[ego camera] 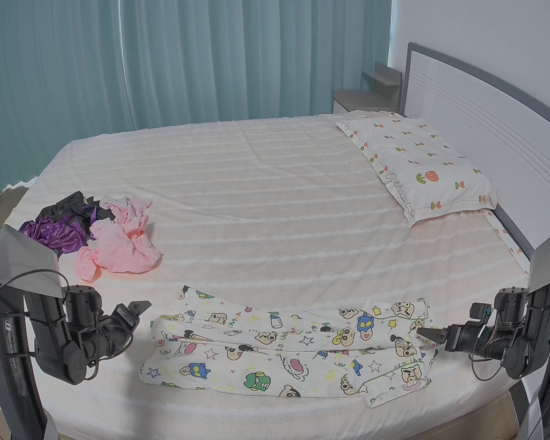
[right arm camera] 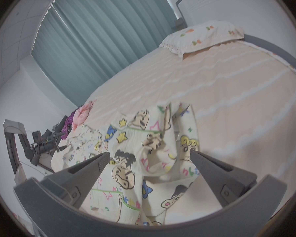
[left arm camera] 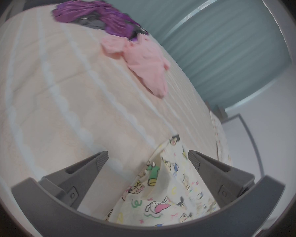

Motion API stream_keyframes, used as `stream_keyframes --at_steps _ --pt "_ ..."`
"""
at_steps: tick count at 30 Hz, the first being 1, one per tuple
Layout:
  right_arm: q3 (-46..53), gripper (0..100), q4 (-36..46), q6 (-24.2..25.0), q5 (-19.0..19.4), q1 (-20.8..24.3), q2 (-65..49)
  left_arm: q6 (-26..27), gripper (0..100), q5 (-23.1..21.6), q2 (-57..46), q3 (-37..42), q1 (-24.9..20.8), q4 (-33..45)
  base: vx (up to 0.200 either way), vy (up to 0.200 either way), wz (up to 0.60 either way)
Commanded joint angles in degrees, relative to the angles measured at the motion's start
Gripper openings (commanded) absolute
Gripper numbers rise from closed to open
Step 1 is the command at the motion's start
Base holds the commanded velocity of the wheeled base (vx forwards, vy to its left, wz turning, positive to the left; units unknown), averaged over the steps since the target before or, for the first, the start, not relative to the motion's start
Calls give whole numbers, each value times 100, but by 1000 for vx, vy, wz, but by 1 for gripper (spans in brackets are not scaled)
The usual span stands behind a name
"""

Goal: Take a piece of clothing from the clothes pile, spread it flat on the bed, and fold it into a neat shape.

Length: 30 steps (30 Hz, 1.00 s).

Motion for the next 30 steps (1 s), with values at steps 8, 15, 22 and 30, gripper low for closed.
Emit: stream_keyframes --at_steps 8,15,22,30 --pt "-1394 100 19 944 -1539 1234 -144 -1700 100 -773 -1476 922 410 -56 0 0 0" --pt "-2228 100 423 979 -1697 1682 436 -1797 100 -1116 -1511 1045 480 -74 0 0 0" --pt "-2070 100 238 1058 -1777 1480 524 -1744 100 -1107 -1414 1186 445 -355 0 0 0" --pt "-1754 100 -17 1014 -1785 1339 357 -1586 100 -1098 -1327 1344 427 -575 0 0 0"
